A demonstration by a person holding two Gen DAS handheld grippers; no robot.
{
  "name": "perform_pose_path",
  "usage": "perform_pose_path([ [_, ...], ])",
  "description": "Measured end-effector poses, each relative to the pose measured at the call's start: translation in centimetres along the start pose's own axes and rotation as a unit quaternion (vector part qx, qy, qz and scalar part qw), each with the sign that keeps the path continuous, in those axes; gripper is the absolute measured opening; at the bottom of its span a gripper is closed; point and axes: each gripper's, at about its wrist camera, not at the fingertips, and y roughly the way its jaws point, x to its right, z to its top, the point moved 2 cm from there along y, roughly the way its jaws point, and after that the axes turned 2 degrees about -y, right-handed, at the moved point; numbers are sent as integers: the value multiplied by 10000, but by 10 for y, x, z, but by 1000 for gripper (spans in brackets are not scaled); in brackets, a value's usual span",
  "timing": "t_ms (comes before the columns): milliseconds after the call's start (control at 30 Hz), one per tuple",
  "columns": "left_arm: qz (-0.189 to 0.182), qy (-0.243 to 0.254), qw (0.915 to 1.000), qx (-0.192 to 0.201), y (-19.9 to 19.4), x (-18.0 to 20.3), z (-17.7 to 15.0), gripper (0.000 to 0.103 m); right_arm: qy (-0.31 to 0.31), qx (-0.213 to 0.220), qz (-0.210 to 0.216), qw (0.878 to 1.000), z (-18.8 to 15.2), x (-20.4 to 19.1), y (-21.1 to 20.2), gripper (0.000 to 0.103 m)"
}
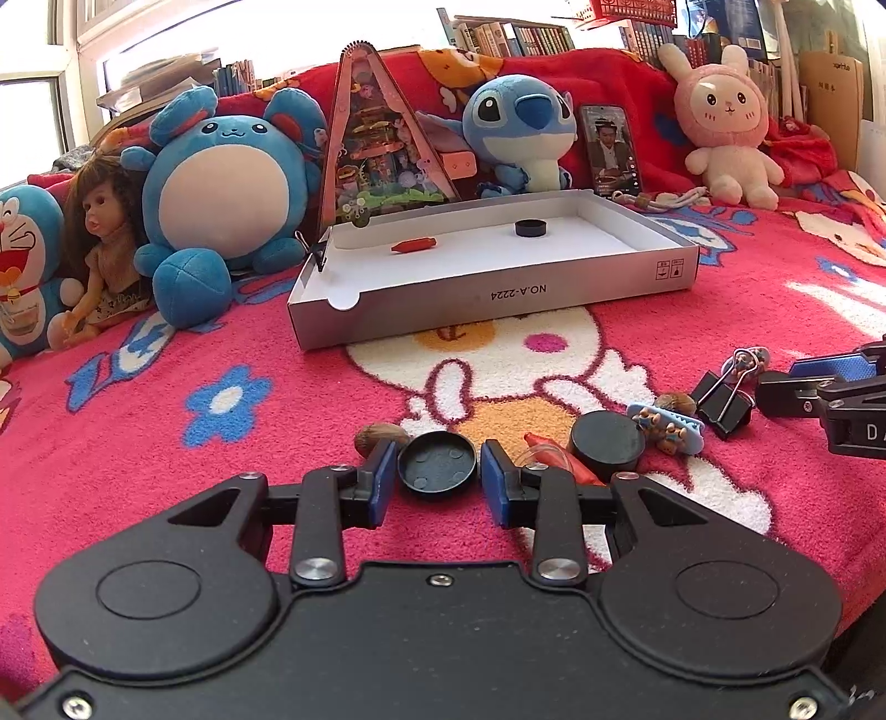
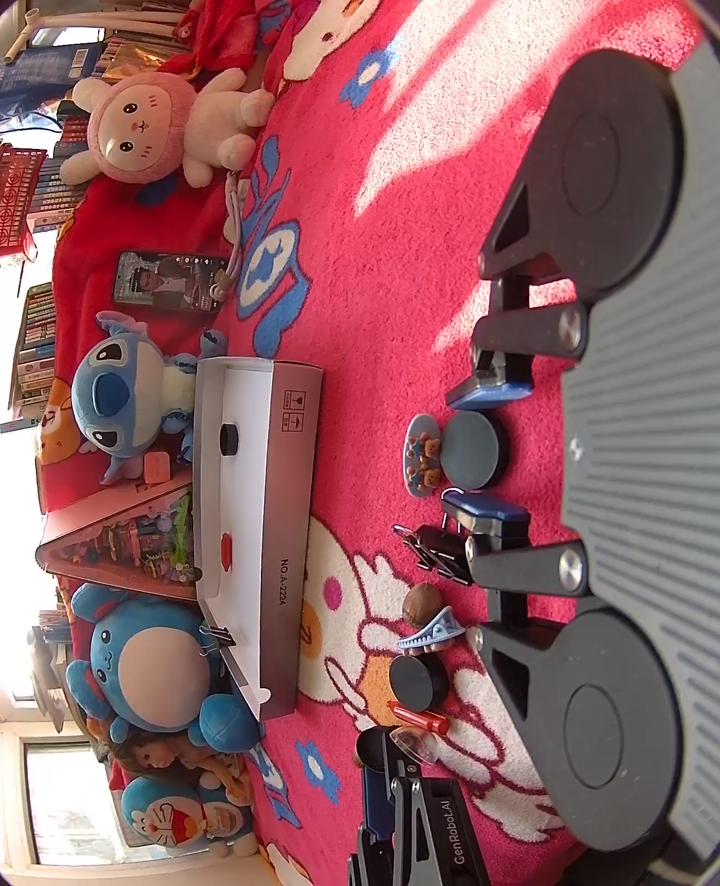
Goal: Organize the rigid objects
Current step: 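Grasp a black round cap with the left tool while the right grasps a black disc, then lift the black cap with the left tool while the right lifts the black disc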
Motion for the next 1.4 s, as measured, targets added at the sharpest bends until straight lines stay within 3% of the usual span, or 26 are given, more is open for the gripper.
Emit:
perform_pose_path([
  [167, 31, 38, 10000, 49, 4, 0, 1, 35, -77, 57, -68, 9999, 2, -1, -5, 58],
  [567, -128, -253, 9996, -25, 3, -7, 2, 30, -91, -78, 25, 9999, -1, -5, 1, 58],
  [633, -148, -344, 9993, -31, 1, -10, 4, 30, -65, -58, 43, 10000, 0, -5, -1, 40],
  [667, -146, -375, 9992, -22, 0, -11, 5, 30, -49, -56, 37, 10000, 1, -5, -1, 38],
  [1400, -356, -726, 9967, 80, -2, -29, 56, 30, 438, 254, -27, 9987, 43, 10, -6, 37],
])
